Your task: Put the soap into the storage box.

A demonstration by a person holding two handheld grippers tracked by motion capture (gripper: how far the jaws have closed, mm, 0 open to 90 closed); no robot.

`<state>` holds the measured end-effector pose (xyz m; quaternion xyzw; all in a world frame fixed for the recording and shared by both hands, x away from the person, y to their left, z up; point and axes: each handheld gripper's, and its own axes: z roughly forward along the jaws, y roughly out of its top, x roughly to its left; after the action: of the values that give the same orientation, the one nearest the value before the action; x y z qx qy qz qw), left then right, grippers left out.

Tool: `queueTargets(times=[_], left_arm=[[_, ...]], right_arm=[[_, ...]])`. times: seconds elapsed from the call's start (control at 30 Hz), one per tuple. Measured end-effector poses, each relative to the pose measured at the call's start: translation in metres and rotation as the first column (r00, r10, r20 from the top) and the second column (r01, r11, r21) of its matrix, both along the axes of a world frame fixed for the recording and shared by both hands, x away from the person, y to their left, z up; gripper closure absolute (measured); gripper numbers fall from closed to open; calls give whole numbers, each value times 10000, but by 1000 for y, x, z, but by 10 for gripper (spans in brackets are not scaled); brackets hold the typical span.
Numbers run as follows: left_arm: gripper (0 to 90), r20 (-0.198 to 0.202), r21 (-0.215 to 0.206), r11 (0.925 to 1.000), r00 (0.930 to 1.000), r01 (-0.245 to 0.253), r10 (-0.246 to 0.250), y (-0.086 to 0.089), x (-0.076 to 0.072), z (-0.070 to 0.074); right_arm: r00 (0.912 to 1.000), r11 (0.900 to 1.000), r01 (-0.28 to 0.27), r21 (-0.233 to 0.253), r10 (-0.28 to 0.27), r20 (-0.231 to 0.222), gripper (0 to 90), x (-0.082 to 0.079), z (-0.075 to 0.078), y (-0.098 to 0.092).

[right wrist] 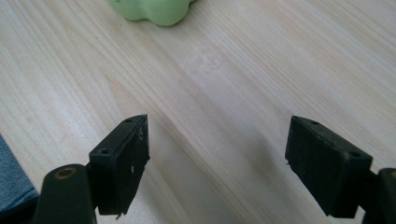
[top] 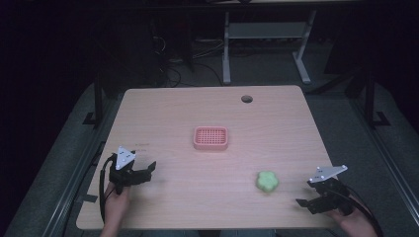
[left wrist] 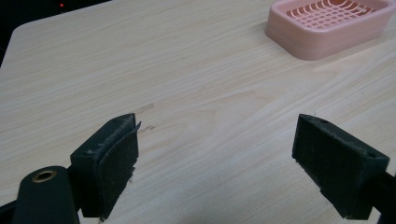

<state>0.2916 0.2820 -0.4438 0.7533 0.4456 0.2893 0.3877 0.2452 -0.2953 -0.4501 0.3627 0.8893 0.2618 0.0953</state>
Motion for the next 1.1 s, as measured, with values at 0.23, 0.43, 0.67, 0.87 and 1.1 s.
queueTargets(times=[0.23, 0.43, 0.67, 0.87, 1.1], left_arm=[[142, -33, 46, 9999, 9999, 106, -106, -1, 0, 0], [142, -52, 25, 9999, 9999, 157, -156, -1, 0, -1], [142, -41, 167, 9998, 9999, 121, -120, 1, 0, -1], [142, -86, 109, 9999, 9999, 130, -129, 2, 0, -1], [141, -118, 121, 9998, 9998, 168, -167, 1, 1, -1]], right_arm=[[9998, 9999, -127, -65, 126, -145, 210, 5, 4, 8], [9990, 9988, -385, -296, 378, -230, 212, 13, 11, 20], [9971, 9971, -663, -365, 649, -391, 216, 19, 15, 33], [9955, 9953, -847, -480, 825, -459, 216, 22, 18, 40], [9925, 9911, -1128, -707, 1090, -546, 216, 28, 24, 51]])
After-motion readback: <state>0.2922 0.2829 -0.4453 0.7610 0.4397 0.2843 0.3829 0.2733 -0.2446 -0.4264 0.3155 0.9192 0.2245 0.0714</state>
